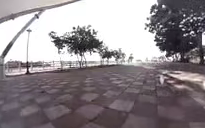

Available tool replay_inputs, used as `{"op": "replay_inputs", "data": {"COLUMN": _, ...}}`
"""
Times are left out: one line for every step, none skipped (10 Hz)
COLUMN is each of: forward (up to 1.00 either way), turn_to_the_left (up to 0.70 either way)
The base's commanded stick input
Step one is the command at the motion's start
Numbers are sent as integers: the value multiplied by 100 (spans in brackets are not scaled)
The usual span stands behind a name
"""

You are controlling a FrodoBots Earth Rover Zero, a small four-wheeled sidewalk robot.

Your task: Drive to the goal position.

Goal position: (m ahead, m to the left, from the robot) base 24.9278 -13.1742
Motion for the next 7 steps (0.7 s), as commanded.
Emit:
{"op": "replay_inputs", "data": {"forward": 70, "turn_to_the_left": 0}}
{"op": "replay_inputs", "data": {"forward": 70, "turn_to_the_left": -9}}
{"op": "replay_inputs", "data": {"forward": 70, "turn_to_the_left": -16}}
{"op": "replay_inputs", "data": {"forward": 70, "turn_to_the_left": -17}}
{"op": "replay_inputs", "data": {"forward": 70, "turn_to_the_left": -7}}
{"op": "replay_inputs", "data": {"forward": 70, "turn_to_the_left": 0}}
{"op": "replay_inputs", "data": {"forward": 70, "turn_to_the_left": 0}}
